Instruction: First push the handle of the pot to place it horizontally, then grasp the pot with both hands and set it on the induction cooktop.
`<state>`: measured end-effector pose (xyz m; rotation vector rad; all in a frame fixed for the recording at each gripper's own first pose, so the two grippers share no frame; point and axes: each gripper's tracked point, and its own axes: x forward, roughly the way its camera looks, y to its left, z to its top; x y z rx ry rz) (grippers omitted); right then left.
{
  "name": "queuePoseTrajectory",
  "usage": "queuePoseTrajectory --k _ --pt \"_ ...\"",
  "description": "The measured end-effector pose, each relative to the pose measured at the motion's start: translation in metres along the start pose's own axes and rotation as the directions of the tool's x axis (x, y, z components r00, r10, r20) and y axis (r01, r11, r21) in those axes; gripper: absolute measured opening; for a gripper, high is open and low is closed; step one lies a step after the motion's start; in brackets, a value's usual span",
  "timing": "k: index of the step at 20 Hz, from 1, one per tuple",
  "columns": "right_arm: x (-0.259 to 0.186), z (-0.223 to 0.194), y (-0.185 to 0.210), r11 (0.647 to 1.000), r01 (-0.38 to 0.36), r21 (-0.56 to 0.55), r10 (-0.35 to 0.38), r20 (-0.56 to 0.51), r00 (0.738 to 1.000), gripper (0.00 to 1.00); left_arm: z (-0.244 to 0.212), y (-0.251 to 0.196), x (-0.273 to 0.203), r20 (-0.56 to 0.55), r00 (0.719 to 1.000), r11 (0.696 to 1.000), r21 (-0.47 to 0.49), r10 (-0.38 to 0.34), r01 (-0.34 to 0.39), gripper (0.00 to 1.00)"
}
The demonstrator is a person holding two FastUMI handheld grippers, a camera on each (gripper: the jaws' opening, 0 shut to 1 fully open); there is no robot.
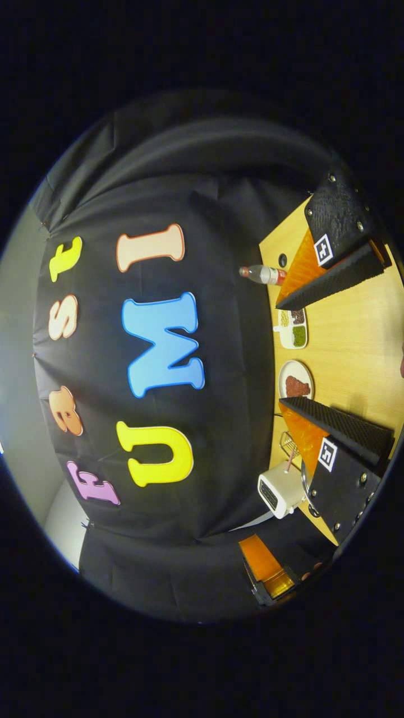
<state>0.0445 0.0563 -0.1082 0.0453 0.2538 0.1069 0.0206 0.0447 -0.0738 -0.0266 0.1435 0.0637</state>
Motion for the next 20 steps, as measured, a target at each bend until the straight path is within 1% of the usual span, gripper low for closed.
queuePoseTrajectory --k 1,3,6,8,9,11,12,13,14,16,17,18,19,20 --pt "-0.008 0.008 -0.012 1.0 0.004 0.006 -0.004 0.014 1.0 0.95 0.006 -0.017 -0.004 0.011 1.0 1.0 0.011 -0.008 0.008 0.97" --pt "-0.02 0.021 -0.03 1.0 0.002 0.027 -0.004 0.042 0.999 0.95 0.016 -0.051 -0.015 0.03 0.999 0.999 0.022 -0.028 0.027 0.93" --pt "-0.039 0.04 -0.06 0.999 0.003 0.04 -0.006 0.072 0.997 0.95 0.029 -0.085 -0.03 0.05 0.999 0.999 0.029 -0.019 0.018 0.93" --pt "-0.05 0.05 -0.076 0.999 -0.002 0.038 -0.002 0.083 0.997 0.95 0.033 -0.102 -0.039 0.059 0.998 1.0 0.03 -0.01 0.008 0.96" --pt "-0.056 0.052 -0.082 0.999 -0.002 0.036 -0.001 0.088 0.996 0.95 0.034 -0.107 -0.044 0.056 0.998 0.999 0.036 0.002 -0.004 0.97" --pt "-0.063 0.059 -0.094 1.0 -0.003 0.024 0.001 0.11 0.994 0.96 0.037 -0.113 -0.051 0.058 0.998 0.999 0.038 0.018 -0.02 0.96" --pt "-0.068 0.06 -0.097 1.0 -0.002 0.019 0.0 0.113 0.994 1.0 0.039 -0.116 -0.055 0.057 0.998 0.999 0.034 0.022 -0.024 0.95" --pt "-0.072 0.063 -0.099 1.0 0.001 0.02 -0.004 0.118 0.993 0.96 0.039 -0.117 -0.059 0.058 0.998 0.999 0.028 0.021 -0.023 0.94" --pt "-0.077 0.067 -0.1 1.0 0.004 0.026 -0.007 0.123 0.992 0.96 0.041 -0.118 -0.063 0.059 0.998 1.0 0.023 0.017 -0.018 0.93" --pt "-0.088 0.081 -0.103 0.999 0.018 0.026 -0.022 0.147 0.989 0.96 0.045 -0.116 -0.066 0.061 0.998 1.0 0.018 0.007 -0.008 0.97" --pt "-0.089 0.086 -0.102 0.999 0.031 0.021 -0.034 0.16 0.987 0.96 0.047 -0.114 -0.065 0.061 0.998 1.0 0.015 0.0 -0.001 0.97" --pt "-0.091 0.086 -0.1 0.999 0.04 0.017 -0.043 0.156 0.987 0.96 0.047 -0.111 -0.066 0.049 0.999 1.0 0.008 -0.005 0.005 0.95" --pt "-0.093 0.085 -0.095 0.999 0.036 0.017 -0.038 0.148 0.988 0.96 0.048 -0.108 -0.066 0.051 0.999 1.0 0.004 -0.01 0.009 0.97" --pt "-0.095 0.088 -0.089 0.999 0.032 0.019 -0.035 0.149 0.988 0.96 0.053 -0.104 -0.065 0.062 0.998 1.0 0.001 -0.01 0.01 0.97"
